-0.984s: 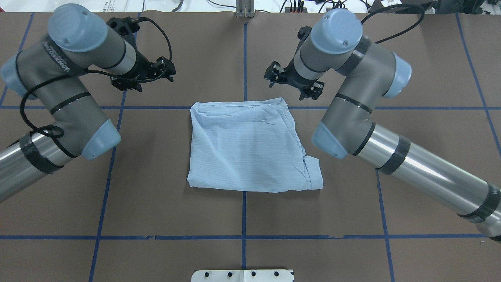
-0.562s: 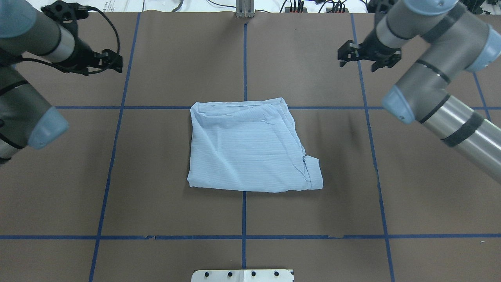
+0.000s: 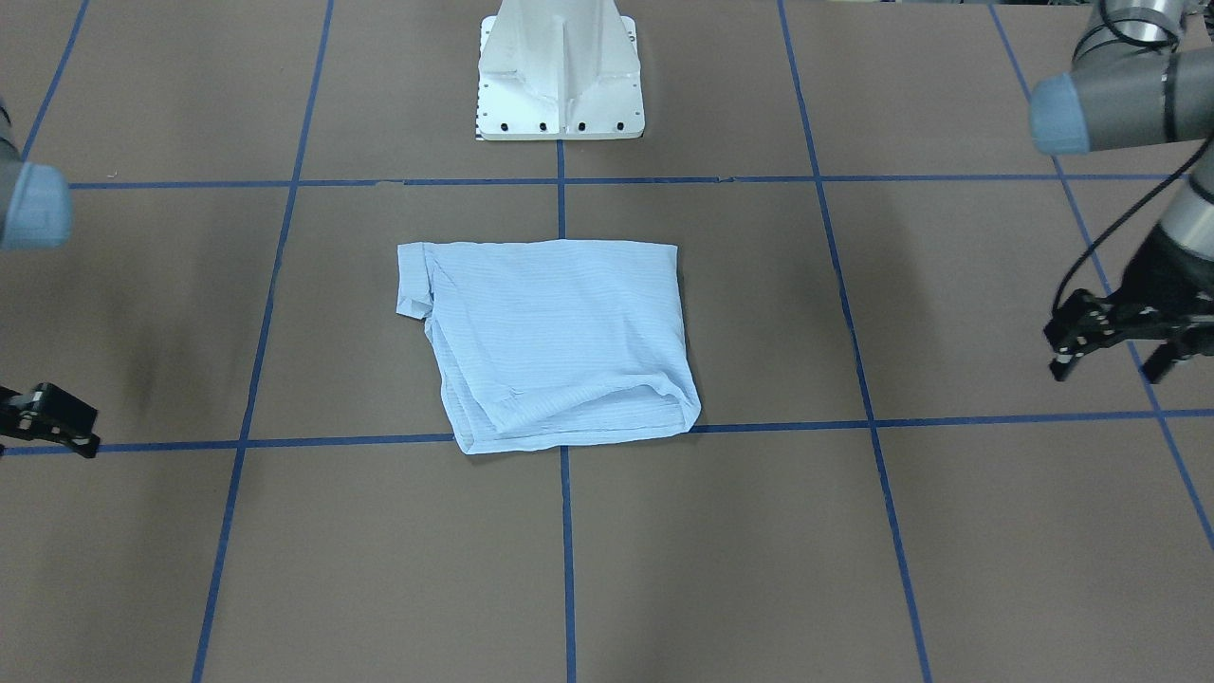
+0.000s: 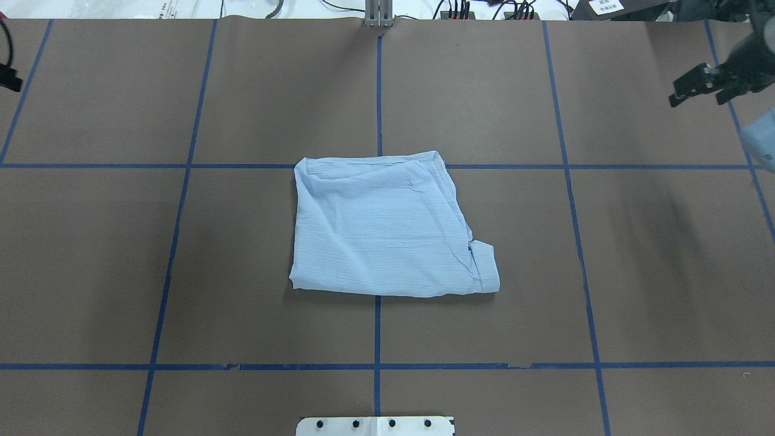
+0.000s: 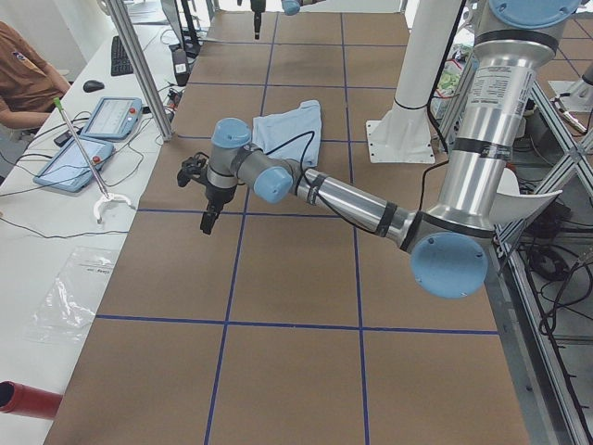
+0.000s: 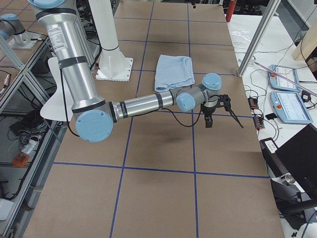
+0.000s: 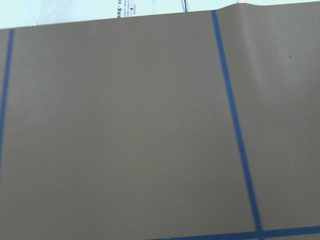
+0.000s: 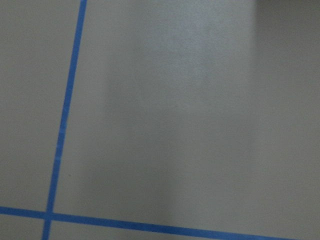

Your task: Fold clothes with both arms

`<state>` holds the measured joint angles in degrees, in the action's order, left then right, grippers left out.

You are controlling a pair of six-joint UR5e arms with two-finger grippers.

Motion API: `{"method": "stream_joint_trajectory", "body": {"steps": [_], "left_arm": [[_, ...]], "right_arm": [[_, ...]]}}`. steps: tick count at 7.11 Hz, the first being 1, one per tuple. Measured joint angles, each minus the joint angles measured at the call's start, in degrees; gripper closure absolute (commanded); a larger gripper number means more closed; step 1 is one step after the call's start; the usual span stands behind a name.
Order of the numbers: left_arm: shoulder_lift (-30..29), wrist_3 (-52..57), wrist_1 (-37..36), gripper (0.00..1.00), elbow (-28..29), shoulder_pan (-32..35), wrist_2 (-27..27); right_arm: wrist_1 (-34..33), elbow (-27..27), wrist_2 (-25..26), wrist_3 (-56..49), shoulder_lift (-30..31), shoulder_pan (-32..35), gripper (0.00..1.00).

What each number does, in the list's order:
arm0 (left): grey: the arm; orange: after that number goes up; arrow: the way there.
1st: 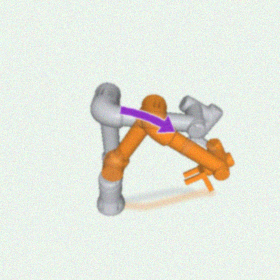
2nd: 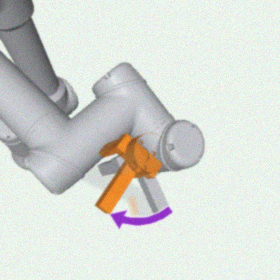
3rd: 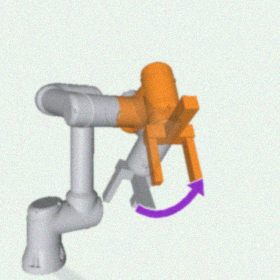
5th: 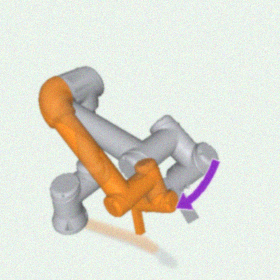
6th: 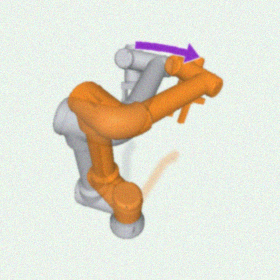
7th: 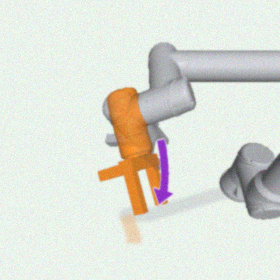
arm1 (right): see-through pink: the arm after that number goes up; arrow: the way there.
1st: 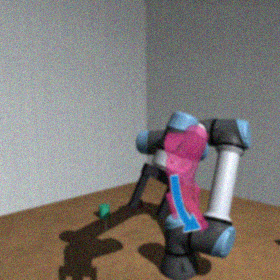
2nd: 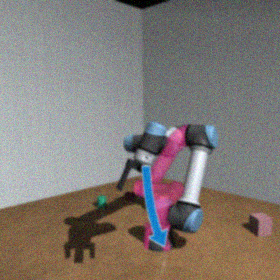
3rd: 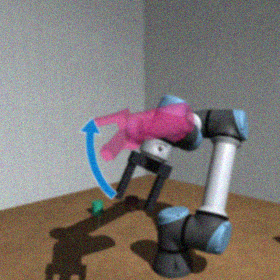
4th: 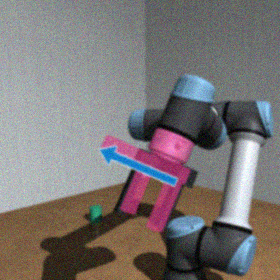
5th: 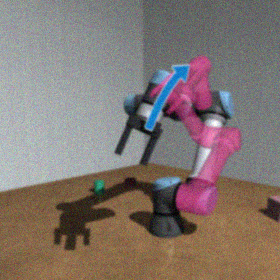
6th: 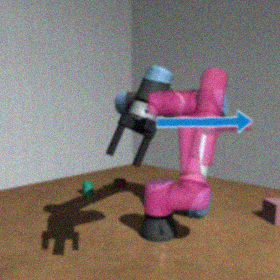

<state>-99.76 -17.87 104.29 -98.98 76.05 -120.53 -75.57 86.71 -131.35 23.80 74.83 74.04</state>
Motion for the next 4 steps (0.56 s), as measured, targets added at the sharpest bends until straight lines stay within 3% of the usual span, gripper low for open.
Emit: {"method": "stream_joint_trajectory", "body": {"steps": [2,4], "left_arm": [[3.77,17.81,-3.40,0.01,1.02,7.80,-3.08],[7.73,26.36,-1.51,0.01,2.62,11.28,-4.26]], "right_arm": [[-0.29,0.11,-2.57,-12.85,6.01,6.37,0.00],[-1.92,-0.25,-2.73,-21.96,12.13,9.84,0.00]]}}
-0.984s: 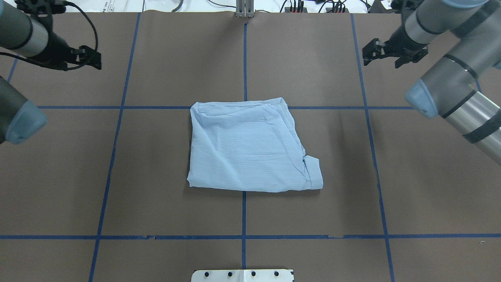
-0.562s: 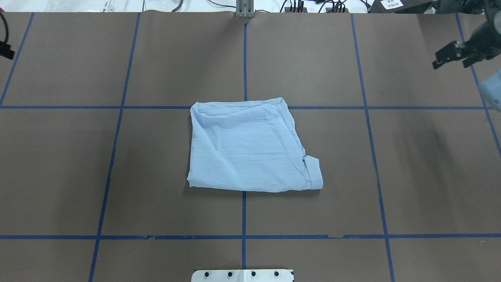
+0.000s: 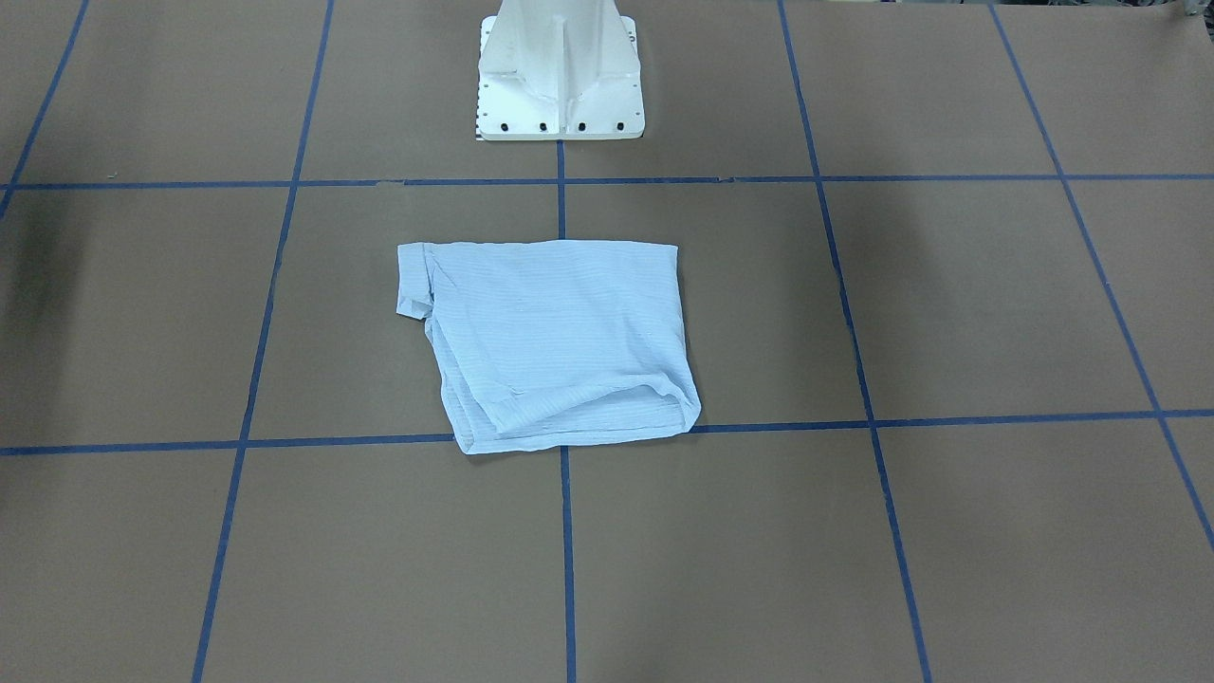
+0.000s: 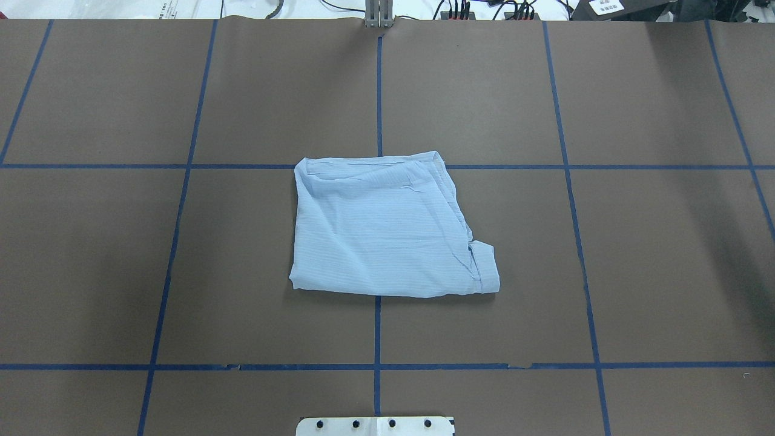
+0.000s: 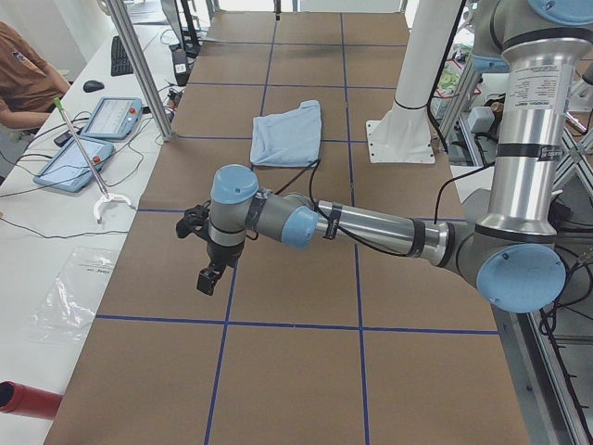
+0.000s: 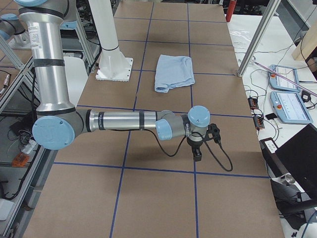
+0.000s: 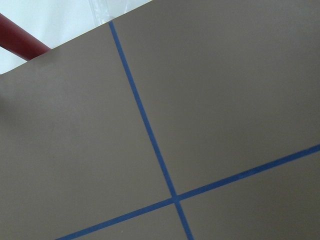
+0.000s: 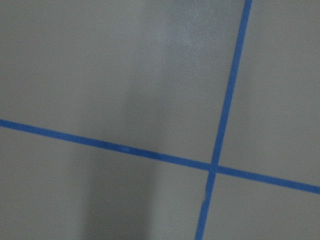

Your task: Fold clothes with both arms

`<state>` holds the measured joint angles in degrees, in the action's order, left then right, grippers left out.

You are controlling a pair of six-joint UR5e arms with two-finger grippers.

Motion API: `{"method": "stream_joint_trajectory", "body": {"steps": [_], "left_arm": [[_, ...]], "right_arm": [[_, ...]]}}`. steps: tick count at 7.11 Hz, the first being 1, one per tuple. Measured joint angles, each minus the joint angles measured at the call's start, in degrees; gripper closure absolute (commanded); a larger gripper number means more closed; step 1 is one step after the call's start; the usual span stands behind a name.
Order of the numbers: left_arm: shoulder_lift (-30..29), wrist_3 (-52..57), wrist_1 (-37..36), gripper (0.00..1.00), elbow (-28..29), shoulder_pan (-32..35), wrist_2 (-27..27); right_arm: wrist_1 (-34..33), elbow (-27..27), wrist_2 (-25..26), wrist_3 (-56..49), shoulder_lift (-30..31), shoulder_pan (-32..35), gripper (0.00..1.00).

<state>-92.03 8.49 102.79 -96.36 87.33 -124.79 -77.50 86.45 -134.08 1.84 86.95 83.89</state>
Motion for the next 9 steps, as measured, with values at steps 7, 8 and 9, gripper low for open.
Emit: {"method": "stream_joint_trajectory", "body": {"steps": [7,8,9], "left_arm": [[2.56,-0.05,-6.38,0.01,2.19,0.59,-3.81],[2.78,0.14,-10.29,0.01,-0.23,0.62,-3.99],[3.04,0.52,-11.98,0.01,-1.00,0.63,-4.10]], "right_arm": [[-4.12,1.14,0.46,-1.47,4.44,4.53,0.00],[-8.84,3.79,0.37,-1.46,4.49,5.76,0.00],[-13.72,6.77,0.32,-1.70,4.52,7.31,0.00]]}}
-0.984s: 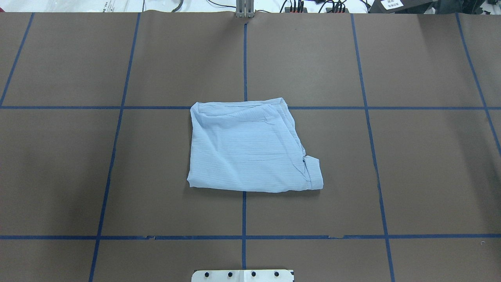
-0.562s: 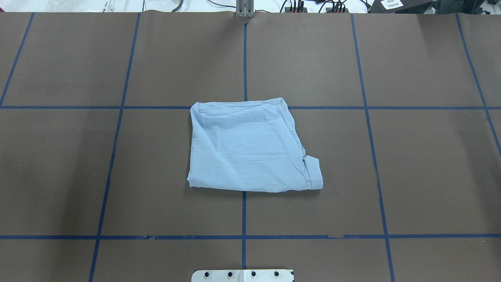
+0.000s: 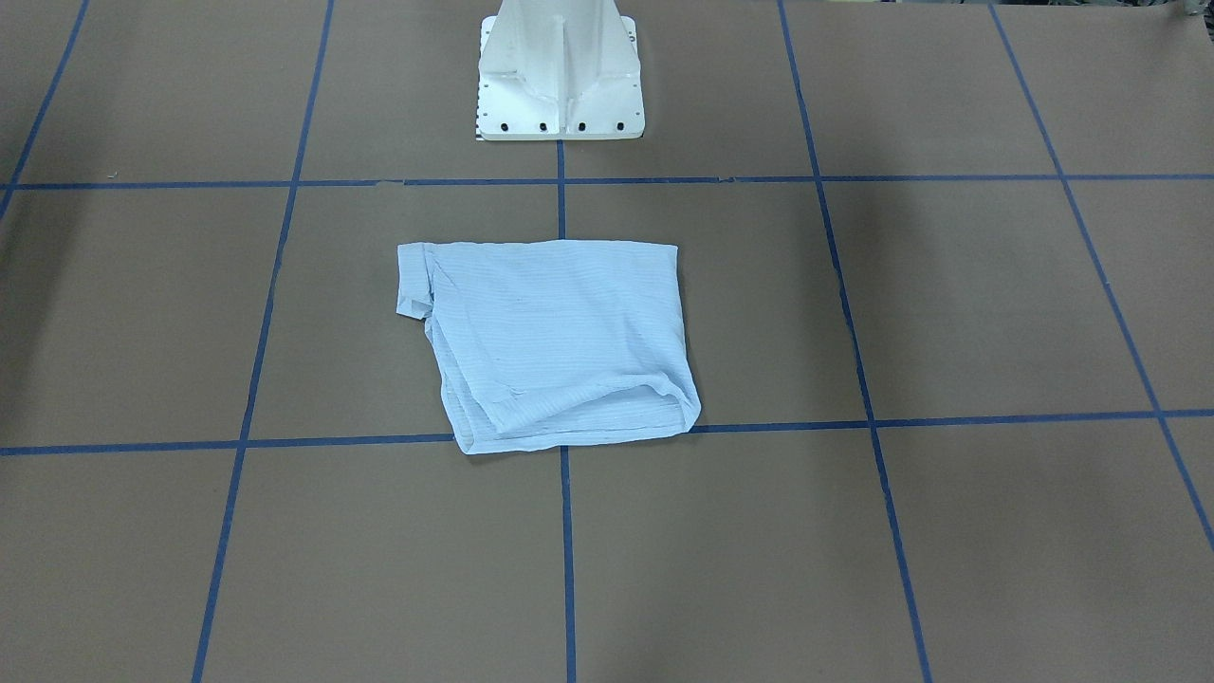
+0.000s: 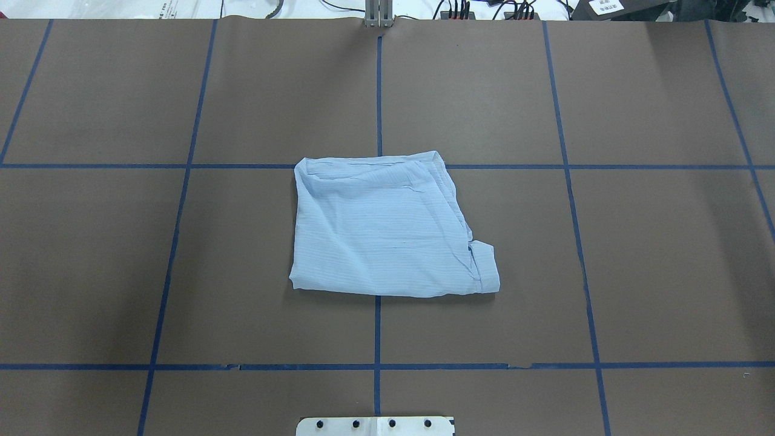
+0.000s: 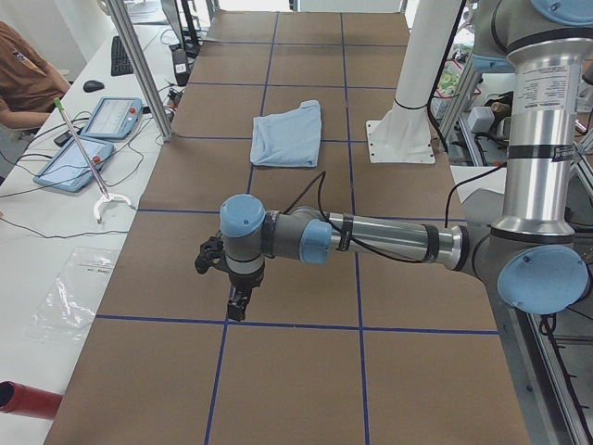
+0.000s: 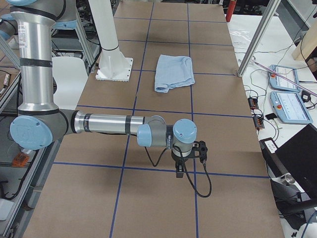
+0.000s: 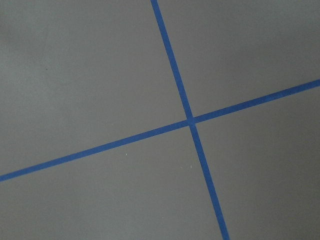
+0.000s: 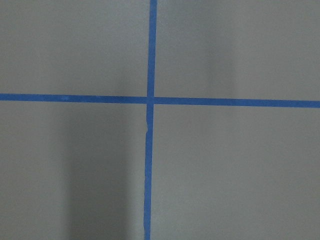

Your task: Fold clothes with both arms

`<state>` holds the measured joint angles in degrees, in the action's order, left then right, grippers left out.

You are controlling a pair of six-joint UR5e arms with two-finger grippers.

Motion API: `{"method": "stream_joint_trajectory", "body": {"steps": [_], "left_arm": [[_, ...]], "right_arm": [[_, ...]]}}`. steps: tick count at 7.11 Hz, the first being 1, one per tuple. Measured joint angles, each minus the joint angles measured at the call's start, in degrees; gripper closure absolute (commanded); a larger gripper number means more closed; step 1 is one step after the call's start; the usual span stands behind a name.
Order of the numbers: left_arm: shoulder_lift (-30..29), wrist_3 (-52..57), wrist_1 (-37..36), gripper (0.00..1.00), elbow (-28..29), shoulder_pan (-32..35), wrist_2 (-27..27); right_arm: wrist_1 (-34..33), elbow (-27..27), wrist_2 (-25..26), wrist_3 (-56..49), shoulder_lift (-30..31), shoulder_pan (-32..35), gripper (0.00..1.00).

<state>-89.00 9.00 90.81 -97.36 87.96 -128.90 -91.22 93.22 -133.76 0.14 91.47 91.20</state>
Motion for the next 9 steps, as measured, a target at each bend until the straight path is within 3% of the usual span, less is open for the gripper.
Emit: {"method": "stream_joint_trajectory", "body": {"steps": [3,6,9], "left_arm": [[0.26,2.90,0.20,0.01,1.87,0.02,-0.14],[0.31,3.19,0.30,0.01,2.22,0.02,-0.13],[0.21,2.99,0.33,0.01,2.36,0.01,-0.13]], "right_arm": [[-6.16,4.29,-0.17,-1.43,2.16,3.94,0.00],[-6.13,5.63,-0.13,-2.67,3.99,4.40,0.00],[-4.65,7.59,-0.13,4.44,3.76,1.06,0.00]]}}
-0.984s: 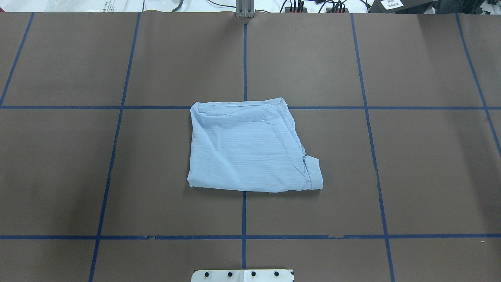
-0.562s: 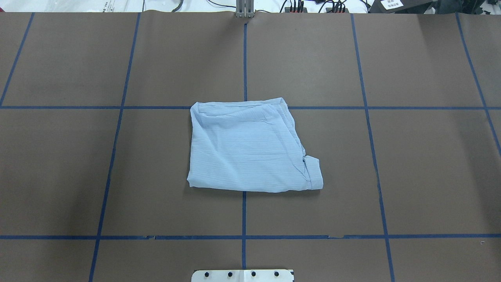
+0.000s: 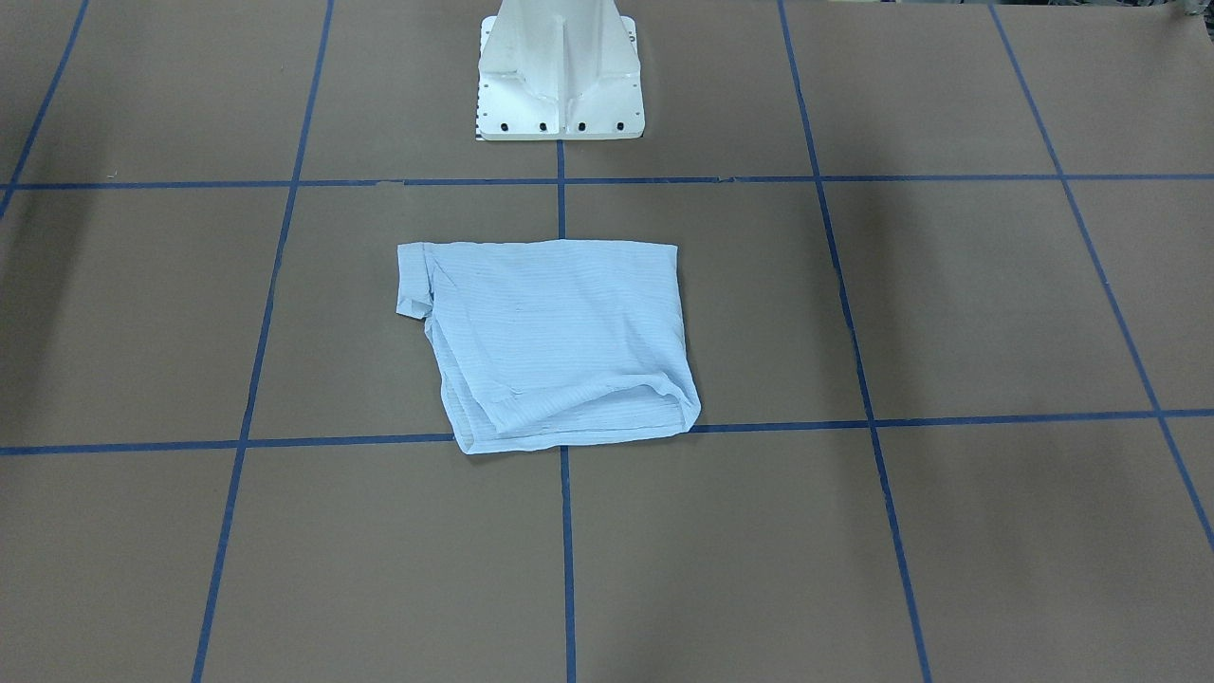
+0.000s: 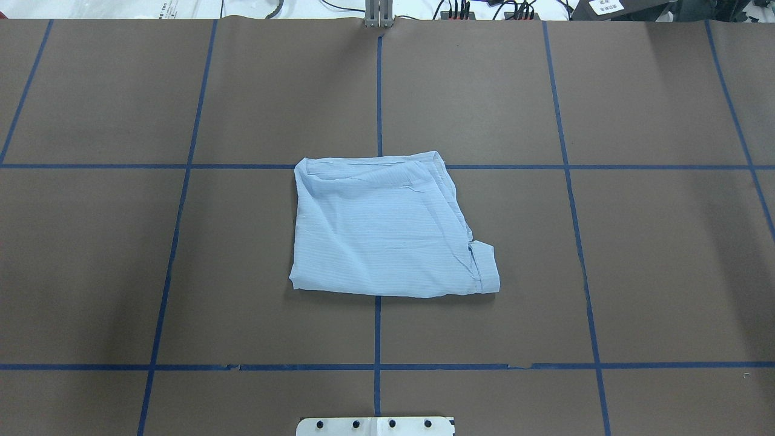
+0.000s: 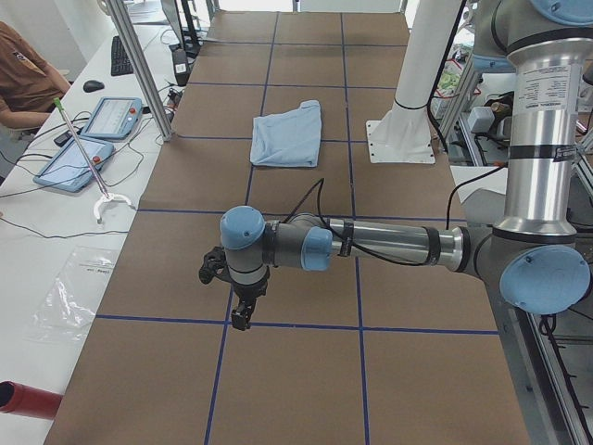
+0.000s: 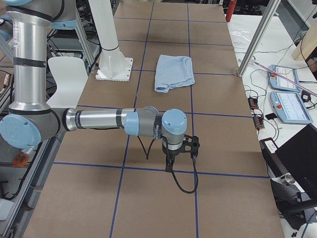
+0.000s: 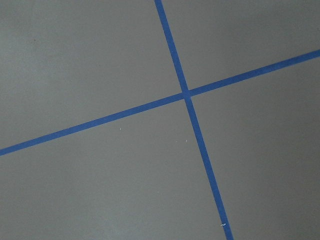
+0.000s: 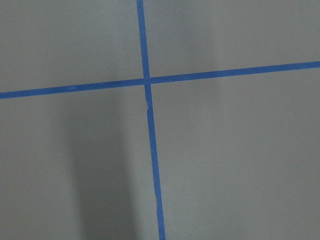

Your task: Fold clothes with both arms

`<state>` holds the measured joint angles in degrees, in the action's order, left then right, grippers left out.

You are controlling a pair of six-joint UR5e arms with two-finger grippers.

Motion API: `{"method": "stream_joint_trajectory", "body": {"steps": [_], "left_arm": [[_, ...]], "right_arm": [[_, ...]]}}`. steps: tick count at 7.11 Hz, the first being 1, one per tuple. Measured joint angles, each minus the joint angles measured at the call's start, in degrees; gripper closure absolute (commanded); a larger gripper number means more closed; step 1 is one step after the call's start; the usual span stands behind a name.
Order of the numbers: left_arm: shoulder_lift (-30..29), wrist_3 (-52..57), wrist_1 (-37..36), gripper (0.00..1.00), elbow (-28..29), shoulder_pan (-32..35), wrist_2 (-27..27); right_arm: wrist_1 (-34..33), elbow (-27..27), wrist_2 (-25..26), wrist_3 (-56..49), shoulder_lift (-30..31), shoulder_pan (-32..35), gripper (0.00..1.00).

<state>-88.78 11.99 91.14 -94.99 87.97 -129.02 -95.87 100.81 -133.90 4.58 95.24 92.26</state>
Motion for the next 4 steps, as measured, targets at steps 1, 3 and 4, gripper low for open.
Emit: {"method": "stream_joint_trajectory", "body": {"steps": [1,3,4], "left_arm": [[-0.04,-0.01,0.00,0.01,0.17,-0.04,0.00],[-0.07,-0.02,0.00,0.01,0.38,-0.07,0.00],[-0.07,-0.06,0.00,0.01,0.38,-0.08,-0.02]], "right_arm": [[1.12,0.00,-0.08,1.48,0.15,-0.74,0.00],[1.92,-0.51,-0.05,2.19,0.35,-1.31,0.00],[2.08,-0.68,0.00,2.24,0.37,-1.40,0.00]]}}
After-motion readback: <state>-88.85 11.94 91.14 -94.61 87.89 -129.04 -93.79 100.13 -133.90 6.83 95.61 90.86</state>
